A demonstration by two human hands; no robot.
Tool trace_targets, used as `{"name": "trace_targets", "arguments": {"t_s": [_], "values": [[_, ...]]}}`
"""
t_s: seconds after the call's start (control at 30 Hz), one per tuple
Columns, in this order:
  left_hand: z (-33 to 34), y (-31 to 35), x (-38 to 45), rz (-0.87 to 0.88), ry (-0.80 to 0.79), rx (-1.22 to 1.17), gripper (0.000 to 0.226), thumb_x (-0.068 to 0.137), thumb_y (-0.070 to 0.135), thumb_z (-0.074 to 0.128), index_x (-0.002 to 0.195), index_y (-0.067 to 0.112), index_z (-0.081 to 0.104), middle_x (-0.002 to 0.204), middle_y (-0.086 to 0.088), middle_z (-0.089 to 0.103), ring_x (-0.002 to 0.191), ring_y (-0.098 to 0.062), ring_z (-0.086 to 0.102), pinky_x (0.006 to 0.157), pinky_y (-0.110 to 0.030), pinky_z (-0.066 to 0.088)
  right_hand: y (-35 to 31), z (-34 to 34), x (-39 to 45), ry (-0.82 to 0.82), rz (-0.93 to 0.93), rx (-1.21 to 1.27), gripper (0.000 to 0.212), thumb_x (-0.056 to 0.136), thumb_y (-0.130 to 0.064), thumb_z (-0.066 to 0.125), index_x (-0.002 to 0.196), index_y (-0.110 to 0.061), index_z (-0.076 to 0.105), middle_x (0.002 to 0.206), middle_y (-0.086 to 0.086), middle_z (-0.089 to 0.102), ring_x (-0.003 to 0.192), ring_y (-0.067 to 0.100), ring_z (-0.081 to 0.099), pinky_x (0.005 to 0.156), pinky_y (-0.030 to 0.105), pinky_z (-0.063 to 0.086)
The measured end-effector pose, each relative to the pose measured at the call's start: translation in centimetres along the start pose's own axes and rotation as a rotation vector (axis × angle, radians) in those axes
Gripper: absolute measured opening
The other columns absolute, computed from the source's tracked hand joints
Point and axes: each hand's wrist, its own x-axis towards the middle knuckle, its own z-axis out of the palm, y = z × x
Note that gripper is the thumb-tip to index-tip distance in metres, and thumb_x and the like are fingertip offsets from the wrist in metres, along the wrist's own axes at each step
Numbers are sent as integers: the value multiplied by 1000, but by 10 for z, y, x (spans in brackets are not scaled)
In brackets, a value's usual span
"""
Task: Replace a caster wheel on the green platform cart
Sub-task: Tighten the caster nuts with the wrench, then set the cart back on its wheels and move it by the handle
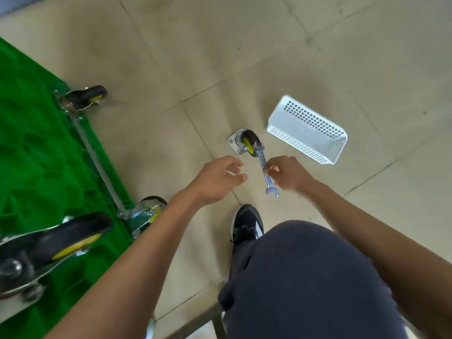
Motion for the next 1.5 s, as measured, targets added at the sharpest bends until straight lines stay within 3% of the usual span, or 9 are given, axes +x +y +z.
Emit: {"name": "trace_targets", "arguments": {"t_s": [0.13,0.33,0.5,0.6,0.8,1.0,1.23,1.37,1.5], "values": [[18,-19,22,-72,-40,-8,32,92,35,67,122,25,62,115,9,64,103,-7,62,71,-19,46,47,37,28,-125,126,-107,19,94,-24,57,99,-17,75,98,5,73,90,26,66,83,39,54],[38,-50,44,-140,-68,9,29,92,37,67,120,29,63,112,14,64,106,-3,60,81,-24,46,91,74,53,-197,273,-217,14,85,-11,59,79,-13,72,73,5,72,66,23,68,53,30,48],[43,-61,51,-162,-83,3,27,93,36,66,119,29,64,113,13,64,106,-4,61,79,-21,44,99,86,58,-181,301,-185,15,88,-11,60,76,-8,68,63,6,69,59,24,68,53,32,49],[43,-64,52,-173,-94,24,27,94,35,65,120,28,64,113,13,64,107,-3,60,82,-21,44,96,90,59,-172,297,-193,12,87,-9,60,78,-13,67,70,7,69,63,24,67,56,32,51],[41,-67,50,-187,-87,50,25,93,34,65,117,27,64,109,14,66,105,-5,61,79,-23,43,85,94,52,-94,288,-158,27,95,-12,49,111,-17,69,106,9,67,93,31,66,76,35,52],[32,-56,37,-177,-71,60,25,93,34,65,117,27,65,109,13,66,102,-8,63,65,-19,44,73,84,41,-79,296,-74,23,94,-17,51,109,-17,69,107,9,70,91,28,65,79,35,54],[7,-18,1,-132,-20,28,29,95,35,63,122,25,62,116,11,63,108,-8,60,77,-20,45,15,47,0,-57,134,80,24,99,-20,49,100,-19,73,97,5,72,90,24,68,77,30,48],[-17,4,-31,-67,77,28,35,95,35,64,127,22,61,125,6,61,114,-13,58,88,-26,47,-40,12,-28,-2,-1,260,20,98,-21,53,91,-25,71,94,1,74,78,21,71,76,32,56],[-52,23,-78,9,207,53,36,96,38,63,130,27,58,133,8,58,119,-10,53,94,-25,44,-102,-22,-58,-7,-148,313,15,99,-20,56,97,-22,71,94,-1,73,70,11,70,57,11,46]]}}
